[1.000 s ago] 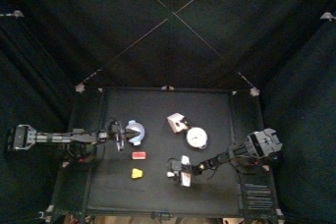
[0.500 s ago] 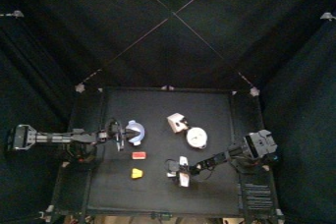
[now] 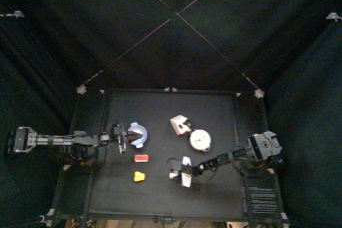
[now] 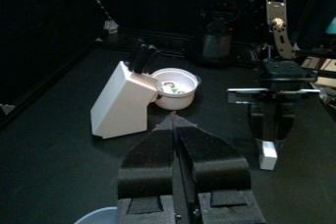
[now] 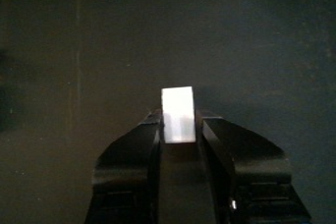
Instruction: Grab sushi piece from table
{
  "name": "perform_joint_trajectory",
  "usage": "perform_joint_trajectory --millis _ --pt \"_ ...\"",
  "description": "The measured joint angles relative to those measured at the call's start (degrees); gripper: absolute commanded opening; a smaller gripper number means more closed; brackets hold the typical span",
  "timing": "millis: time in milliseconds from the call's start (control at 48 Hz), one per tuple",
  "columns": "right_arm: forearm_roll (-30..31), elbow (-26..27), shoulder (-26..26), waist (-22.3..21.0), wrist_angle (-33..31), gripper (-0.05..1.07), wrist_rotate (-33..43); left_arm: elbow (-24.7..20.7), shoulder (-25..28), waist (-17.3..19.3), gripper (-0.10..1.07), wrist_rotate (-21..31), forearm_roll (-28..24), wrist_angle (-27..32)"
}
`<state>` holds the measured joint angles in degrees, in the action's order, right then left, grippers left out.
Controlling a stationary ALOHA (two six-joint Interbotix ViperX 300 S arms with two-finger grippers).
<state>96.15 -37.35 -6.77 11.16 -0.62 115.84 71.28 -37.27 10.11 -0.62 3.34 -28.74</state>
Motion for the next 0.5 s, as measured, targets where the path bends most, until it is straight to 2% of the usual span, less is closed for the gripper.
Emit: perform_joint_trajectory --millis 146,500 --pt "-0.4 -0.1 2.3 0.1 0.1 0.53 0.0 0.0 -0.1 -0.1 0.35 0.0 0.0 0.1" --pt "-0.4 -0.4 2.4 0.1 0.1 0.53 -0.1 0.0 0.0 0.0 0.35 0.0 -0.1 0.0"
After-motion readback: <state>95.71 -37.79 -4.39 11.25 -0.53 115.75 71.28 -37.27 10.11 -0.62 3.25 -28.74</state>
